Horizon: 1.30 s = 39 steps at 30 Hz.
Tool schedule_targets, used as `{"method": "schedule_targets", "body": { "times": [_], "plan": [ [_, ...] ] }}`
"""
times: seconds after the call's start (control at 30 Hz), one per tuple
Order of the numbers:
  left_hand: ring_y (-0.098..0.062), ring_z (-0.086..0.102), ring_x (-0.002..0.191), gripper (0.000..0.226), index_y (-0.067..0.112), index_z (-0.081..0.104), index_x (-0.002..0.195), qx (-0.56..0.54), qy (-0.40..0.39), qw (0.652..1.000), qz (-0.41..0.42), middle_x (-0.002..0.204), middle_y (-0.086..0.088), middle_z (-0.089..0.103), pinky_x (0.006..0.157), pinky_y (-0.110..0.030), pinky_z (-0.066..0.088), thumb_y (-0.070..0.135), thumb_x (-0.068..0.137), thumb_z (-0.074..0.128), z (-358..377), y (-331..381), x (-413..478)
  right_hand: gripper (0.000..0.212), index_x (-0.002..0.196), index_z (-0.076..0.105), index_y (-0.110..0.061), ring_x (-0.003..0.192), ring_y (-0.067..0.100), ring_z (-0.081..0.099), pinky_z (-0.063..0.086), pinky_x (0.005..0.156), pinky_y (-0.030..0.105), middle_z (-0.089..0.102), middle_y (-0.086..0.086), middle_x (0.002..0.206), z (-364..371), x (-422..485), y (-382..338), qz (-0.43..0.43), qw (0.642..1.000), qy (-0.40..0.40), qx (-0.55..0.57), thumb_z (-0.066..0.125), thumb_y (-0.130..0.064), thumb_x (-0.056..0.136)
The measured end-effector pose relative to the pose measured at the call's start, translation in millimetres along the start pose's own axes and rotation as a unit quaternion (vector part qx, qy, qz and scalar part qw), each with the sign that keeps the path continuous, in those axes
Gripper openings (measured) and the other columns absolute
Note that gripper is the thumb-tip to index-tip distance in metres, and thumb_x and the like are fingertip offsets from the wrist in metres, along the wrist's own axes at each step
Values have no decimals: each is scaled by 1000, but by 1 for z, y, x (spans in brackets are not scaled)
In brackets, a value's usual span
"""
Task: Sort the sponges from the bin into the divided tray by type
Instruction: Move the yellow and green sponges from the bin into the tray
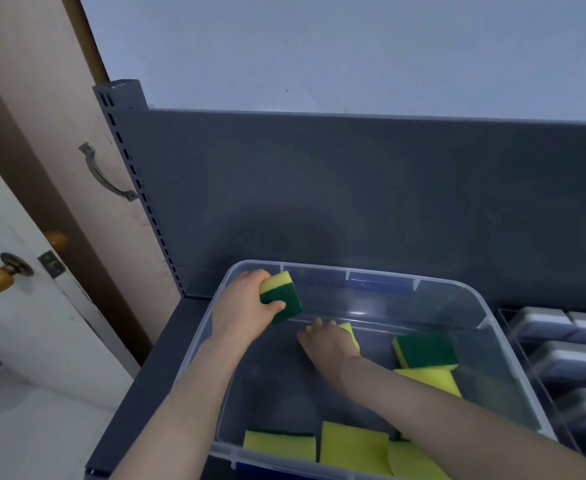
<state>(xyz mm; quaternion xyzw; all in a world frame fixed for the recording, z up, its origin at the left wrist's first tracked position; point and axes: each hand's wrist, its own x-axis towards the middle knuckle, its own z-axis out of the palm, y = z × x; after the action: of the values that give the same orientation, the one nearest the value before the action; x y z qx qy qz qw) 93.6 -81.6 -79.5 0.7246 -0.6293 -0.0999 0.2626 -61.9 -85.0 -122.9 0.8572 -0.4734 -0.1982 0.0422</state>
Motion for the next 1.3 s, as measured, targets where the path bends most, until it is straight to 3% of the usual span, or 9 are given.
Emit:
{"method": "schedule_targets", "body": {
  "times": [0.1, 0.2, 0.3, 0.5, 0.7, 0.83, 1.07, 1.2, 1.3],
  "plan": [
    [-15, 57, 86, 33, 27, 57, 101, -3, 1, 1000, 2, 95, 10, 56, 67, -32, 47, 38, 75, 75, -2, 0, -3, 43, 123, 45, -17, 112, 34, 52, 47, 83, 38, 48, 12, 125, 1, -9, 18, 35, 990, 18, 138, 53, -3, 84],
    [-14, 56, 85, 32, 28, 57, 101, -1, -5, 1000, 7, 94, 12, 55, 67, -32, 47, 39, 76, 73, -4, 2, -6, 44, 116, 49, -23, 103, 32, 58, 48, 79, 32, 56, 6, 116, -1, -22, 46, 86, 951, 78, 287, 56, -9, 75],
    [-11, 53, 82, 30, 30, 56, 101, 4, -25, 1000, 11, 94, 14, 52, 60, -28, 40, 41, 78, 71, -6, 7, -6, 32, 99, 47, -24, 89, 28, 60, 48, 74, 30, 63, 3, 95, 0, -32, 72, 152, 906, 113, 380, 57, -9, 72],
    [-10, 53, 86, 32, 28, 57, 105, 4, -72, 996, 59, 97, 14, 51, 63, -28, 41, 42, 80, 70, -3, 14, -13, 30, 94, 40, -27, 90, 27, 61, 49, 75, 34, 62, 0, 93, 4, -50, 85, 180, 900, 104, 384, 63, -16, 78],
    [-10, 53, 87, 36, 29, 62, 110, -42, -91, 990, 100, 96, 14, 52, 68, -25, 40, 39, 77, 74, -8, 25, -18, 39, 110, 54, -25, 97, 17, 62, 50, 84, 31, 66, -6, 102, -20, -82, 87, 240, 825, 212, 465, 71, -16, 75],
    [-10, 56, 93, 41, 30, 64, 113, -73, -99, 981, 150, 100, 15, 55, 79, -25, 43, 33, 74, 77, -20, 52, -20, 37, 110, 60, -27, 93, 12, 62, 49, 83, 27, 68, -11, 96, -28, -114, 84, 281, 789, 278, 471, 71, -17, 75],
    [-11, 57, 92, 45, 35, 60, 116, -113, -94, 964, 220, 102, 16, 54, 75, -28, 43, 29, 74, 77, -24, 107, -26, 37, 109, 61, -28, 89, 9, 63, 48, 80, 24, 69, -11, 92, -28, -165, 82, 355, 722, 343, 485, 71, -15, 75],
    [-14, 58, 91, 43, 32, 57, 109, -129, -103, 958, 236, 104, 14, 57, 80, -34, 47, 26, 72, 78, -15, 132, -35, 35, 107, 61, -29, 81, 6, 62, 47, 74, 21, 68, -14, 85, -27, -196, 87, 387, 701, 373, 468, 71, -16, 75],
    [-11, 56, 87, 34, 32, 58, 98, -142, -102, 948, 265, 95, 14, 57, 77, -34, 48, 24, 71, 77, -9, 153, -45, 37, 109, 62, -28, 88, 9, 64, 51, 81, 27, 67, -13, 88, -24, -226, 92, 405, 677, 398, 468, 71, -14, 75]
  ]
}}
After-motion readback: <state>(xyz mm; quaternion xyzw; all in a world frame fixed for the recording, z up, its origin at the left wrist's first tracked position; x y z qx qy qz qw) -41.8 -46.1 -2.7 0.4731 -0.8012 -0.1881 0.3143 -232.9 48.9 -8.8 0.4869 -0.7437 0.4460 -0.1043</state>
